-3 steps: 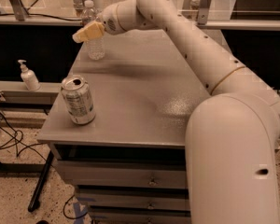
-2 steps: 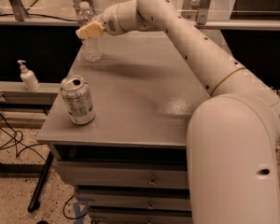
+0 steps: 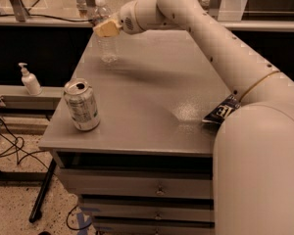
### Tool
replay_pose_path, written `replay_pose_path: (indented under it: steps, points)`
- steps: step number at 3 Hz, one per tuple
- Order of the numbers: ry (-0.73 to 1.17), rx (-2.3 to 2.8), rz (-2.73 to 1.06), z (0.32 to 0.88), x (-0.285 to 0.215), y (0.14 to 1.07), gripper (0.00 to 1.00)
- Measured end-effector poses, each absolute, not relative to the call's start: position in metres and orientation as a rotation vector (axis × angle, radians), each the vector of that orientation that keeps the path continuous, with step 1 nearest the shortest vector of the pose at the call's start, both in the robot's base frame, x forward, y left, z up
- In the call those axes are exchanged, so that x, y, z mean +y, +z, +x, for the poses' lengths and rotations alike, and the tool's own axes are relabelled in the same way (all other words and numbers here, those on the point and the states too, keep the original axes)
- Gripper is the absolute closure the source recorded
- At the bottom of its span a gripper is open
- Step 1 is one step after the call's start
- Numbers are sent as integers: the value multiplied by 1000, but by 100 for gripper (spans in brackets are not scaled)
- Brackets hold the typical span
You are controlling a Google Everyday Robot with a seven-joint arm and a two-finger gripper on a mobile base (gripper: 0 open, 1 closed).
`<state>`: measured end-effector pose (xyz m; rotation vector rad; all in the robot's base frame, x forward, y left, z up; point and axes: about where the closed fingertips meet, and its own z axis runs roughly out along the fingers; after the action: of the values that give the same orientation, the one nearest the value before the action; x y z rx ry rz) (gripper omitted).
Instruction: Knock water bottle over
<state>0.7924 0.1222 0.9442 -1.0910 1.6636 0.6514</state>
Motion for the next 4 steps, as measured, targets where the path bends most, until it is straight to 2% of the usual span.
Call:
replay_pose_path:
  steps: [1,3,4]
  points:
    - [577,1675,-1161,792,91,967,100]
    - [397,1767,-1375,778,33,999,100]
    - [343,1875,-1556,749,15,975,100]
